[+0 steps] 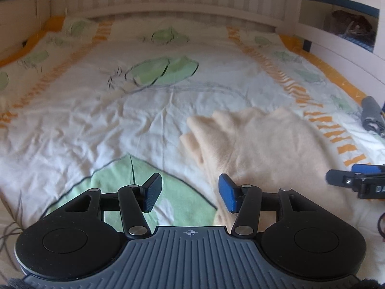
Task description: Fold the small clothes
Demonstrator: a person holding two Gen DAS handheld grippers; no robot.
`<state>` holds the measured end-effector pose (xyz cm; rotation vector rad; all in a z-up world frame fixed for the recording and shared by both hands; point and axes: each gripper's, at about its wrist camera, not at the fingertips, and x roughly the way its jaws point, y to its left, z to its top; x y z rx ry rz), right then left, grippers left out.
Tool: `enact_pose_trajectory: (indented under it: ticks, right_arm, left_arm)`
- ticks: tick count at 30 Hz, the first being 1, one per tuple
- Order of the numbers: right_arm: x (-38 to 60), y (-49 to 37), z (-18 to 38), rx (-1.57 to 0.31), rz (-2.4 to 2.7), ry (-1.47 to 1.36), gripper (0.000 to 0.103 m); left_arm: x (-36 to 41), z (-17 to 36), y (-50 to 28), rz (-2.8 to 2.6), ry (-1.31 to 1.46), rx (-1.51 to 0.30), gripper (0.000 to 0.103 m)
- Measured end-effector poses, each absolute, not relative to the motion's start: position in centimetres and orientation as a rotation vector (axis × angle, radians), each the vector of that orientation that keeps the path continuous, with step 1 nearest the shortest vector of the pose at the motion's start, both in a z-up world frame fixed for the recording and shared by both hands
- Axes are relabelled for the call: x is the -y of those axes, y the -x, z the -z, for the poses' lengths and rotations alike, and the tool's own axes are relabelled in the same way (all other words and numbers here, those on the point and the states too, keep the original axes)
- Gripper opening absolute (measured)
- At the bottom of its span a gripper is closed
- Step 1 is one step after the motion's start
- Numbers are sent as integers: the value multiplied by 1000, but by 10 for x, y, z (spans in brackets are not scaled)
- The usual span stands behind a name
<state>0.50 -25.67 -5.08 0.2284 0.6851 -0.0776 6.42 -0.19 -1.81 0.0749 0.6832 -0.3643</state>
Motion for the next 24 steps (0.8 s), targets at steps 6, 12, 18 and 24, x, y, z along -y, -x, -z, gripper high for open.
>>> enact_pose_trajectory:
  ticks: [6,12,18,24]
  right_arm:
    - [251,-2,50,-732,74,-215,102]
    - [245,-1,61,-833,77,-178,102]
    - [246,6,53,-796,78,-200,102]
    - [245,17,37,-733,105,-198,102]
  left_arm:
    - [19,28,-57,398,-147,-719,51]
    - [14,58,-64,342,-160,-845,52]
    - [8,31,-58,362,-123,-797,51]
    - [11,5,-40,339,-98,-734,51]
